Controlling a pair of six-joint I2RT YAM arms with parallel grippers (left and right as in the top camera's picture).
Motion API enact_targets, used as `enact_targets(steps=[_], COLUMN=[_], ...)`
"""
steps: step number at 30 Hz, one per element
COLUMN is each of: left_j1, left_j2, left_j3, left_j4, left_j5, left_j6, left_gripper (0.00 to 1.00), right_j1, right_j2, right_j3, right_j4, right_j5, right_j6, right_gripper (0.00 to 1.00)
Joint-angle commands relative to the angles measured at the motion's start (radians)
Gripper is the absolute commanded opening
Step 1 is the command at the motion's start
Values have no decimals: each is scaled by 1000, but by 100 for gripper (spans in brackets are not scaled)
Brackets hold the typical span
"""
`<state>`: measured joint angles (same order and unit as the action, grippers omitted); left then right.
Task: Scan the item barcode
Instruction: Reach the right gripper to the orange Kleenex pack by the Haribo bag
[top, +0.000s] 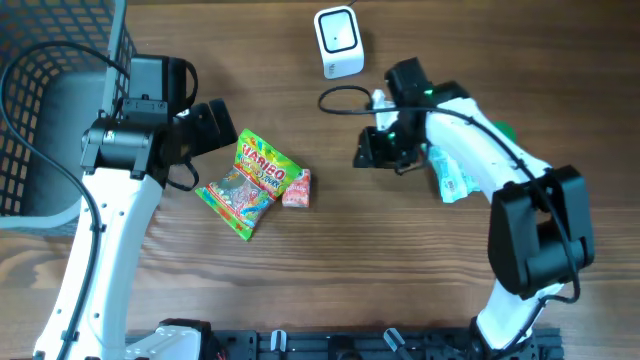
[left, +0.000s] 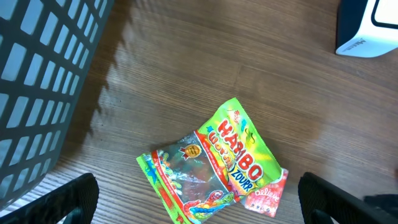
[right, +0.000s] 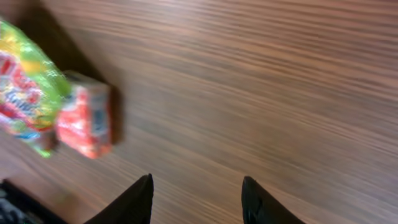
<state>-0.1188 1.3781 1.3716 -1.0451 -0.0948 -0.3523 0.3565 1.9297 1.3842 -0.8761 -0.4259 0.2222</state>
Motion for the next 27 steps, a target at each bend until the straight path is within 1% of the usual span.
enact_targets(steps=[1, 3, 4, 6, 8, 9, 10, 12, 15, 19, 23, 25, 27], left_j1=[-3, -3, -3, -3, -3, -3, -3, -3, -3, -3, -3, -3, -3], left_j2=[3, 3, 3, 3, 3, 3, 3, 3, 3, 3, 3, 3, 3], left_j3=[-1, -1, -1, -1, -1, -1, -1, -1, -1, -1, -1, -1, -1], left_j4=[5, 5, 5, 5, 5, 5, 5, 5, 5, 5, 5, 5, 5], left_j5=[5, 5, 5, 5, 5, 5, 5, 5, 5, 5, 5, 5, 5], left_j6=[5, 5, 5, 5, 5, 5, 5, 5, 5, 5, 5, 5, 5], left_gripper=[100, 100, 100, 100, 100, 100, 100, 100, 100, 100, 100, 100, 100], right_j1=[86, 164, 200, 245, 297, 311, 341, 364, 362, 362, 362, 365, 365], right_j2=[-20, -18, -18, -16, -16, -14, -14, -14, -14, -14, -2, 6, 6], right_j3=[-53, -101, -131, -163, -200, -208, -220, -220, -220, -220, -221, -235, -248], right_j4=[118, 238, 312, 395, 478, 492, 506, 505, 506, 521, 524, 535, 550], right_j5=[-47, -47, -42, -13, 75, 108, 184, 220, 225, 277, 276, 269, 269], right_j6=[163, 258, 283, 320, 375, 404, 443, 444, 444, 445, 495, 515, 515], right_gripper=[46, 46, 45, 44, 38, 35, 32, 31, 31, 31, 31, 22, 16])
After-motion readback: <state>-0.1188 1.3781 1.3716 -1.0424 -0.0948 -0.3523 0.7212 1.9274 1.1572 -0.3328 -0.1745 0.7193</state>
